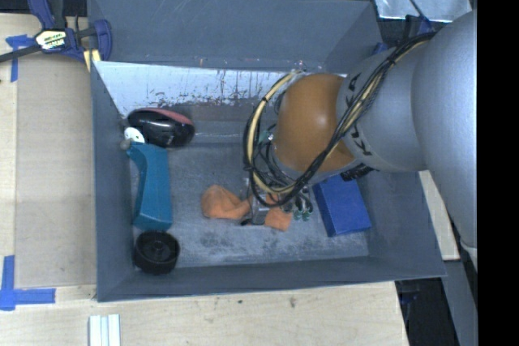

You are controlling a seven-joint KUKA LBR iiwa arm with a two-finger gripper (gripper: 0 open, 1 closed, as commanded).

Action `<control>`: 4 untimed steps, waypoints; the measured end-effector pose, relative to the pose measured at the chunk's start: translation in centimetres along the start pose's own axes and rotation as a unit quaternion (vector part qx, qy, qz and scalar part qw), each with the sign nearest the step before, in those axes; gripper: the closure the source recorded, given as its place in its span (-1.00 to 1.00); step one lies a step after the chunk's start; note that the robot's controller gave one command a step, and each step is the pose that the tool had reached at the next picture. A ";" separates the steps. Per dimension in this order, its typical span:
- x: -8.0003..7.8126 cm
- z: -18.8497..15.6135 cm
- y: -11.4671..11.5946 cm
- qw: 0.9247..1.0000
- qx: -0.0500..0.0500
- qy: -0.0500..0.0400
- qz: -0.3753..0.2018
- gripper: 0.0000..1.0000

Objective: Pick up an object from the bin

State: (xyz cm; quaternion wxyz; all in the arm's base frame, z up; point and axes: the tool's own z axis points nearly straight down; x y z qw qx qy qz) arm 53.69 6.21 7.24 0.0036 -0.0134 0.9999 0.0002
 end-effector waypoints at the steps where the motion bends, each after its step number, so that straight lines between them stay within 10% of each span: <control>1: -1.4 -11.7 2.3 1.000 0.000 0.002 -0.008 1.00; 3: -1.5 -12.3 2.3 1.000 0.000 0.007 -0.008 1.00; 4: -3.9 -14.1 -0.6 0.997 0.000 0.002 -0.080 1.00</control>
Offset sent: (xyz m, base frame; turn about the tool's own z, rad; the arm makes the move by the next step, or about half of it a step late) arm 0.0000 0.0000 0.0000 0.0000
